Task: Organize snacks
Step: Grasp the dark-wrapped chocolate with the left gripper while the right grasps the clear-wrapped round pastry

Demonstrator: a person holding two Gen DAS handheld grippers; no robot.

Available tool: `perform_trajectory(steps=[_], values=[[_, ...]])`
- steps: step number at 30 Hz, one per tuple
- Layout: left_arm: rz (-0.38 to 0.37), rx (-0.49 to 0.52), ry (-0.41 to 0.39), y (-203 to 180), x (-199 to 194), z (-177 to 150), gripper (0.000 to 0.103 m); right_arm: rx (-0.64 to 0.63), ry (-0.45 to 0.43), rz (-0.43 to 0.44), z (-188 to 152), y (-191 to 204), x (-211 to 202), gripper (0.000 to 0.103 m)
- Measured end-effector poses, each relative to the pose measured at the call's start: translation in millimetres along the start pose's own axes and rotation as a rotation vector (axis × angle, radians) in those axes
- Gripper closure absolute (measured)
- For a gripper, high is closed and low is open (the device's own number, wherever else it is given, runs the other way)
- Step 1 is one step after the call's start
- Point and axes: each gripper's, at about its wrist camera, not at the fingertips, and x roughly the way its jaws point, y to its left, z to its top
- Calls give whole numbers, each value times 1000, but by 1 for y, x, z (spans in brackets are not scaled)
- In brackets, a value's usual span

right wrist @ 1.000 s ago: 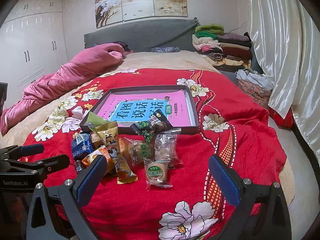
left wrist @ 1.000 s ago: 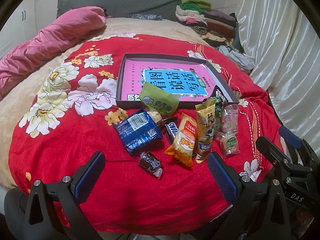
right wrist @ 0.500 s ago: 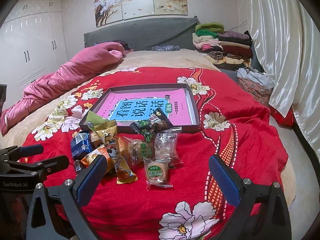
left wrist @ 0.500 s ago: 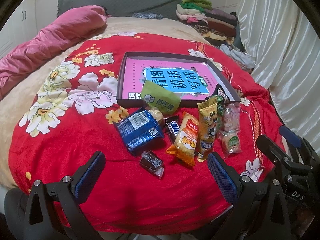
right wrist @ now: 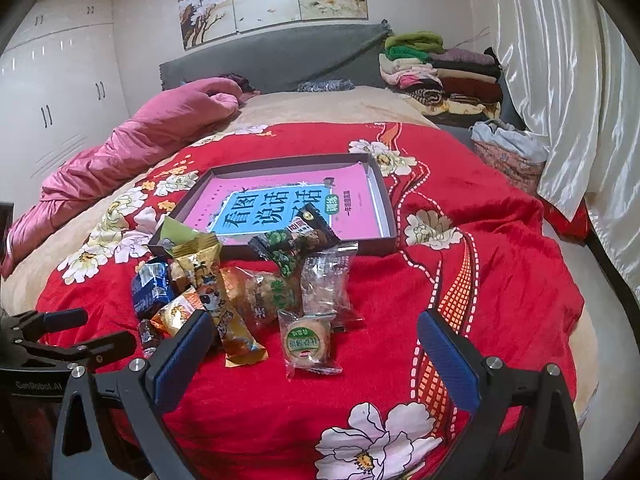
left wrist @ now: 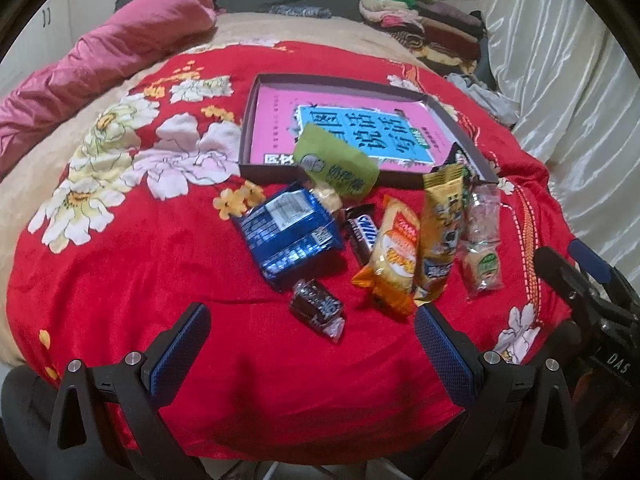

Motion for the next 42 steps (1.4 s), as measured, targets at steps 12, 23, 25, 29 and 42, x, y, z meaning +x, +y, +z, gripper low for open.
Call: perform_trajectory(steps=[12, 23, 25, 29, 42], values=[[-21, -55, 50, 14, 19, -2, 4, 21, 47, -5, -4, -7, 15, 0], [-103, -28, 97, 10, 38, -2, 34, -16, 168, -27, -16, -5, 48, 10], [-103, -30, 104, 9, 42, -2, 34, -25, 195, -20, -18, -4, 55, 17], [-105, -30, 96, 10, 45, 1, 34, -48, 206, -11, -20, 0, 62, 24], [-115, -38, 112, 12, 55, 2, 54, -67, 230, 37, -19, 1, 80, 57]])
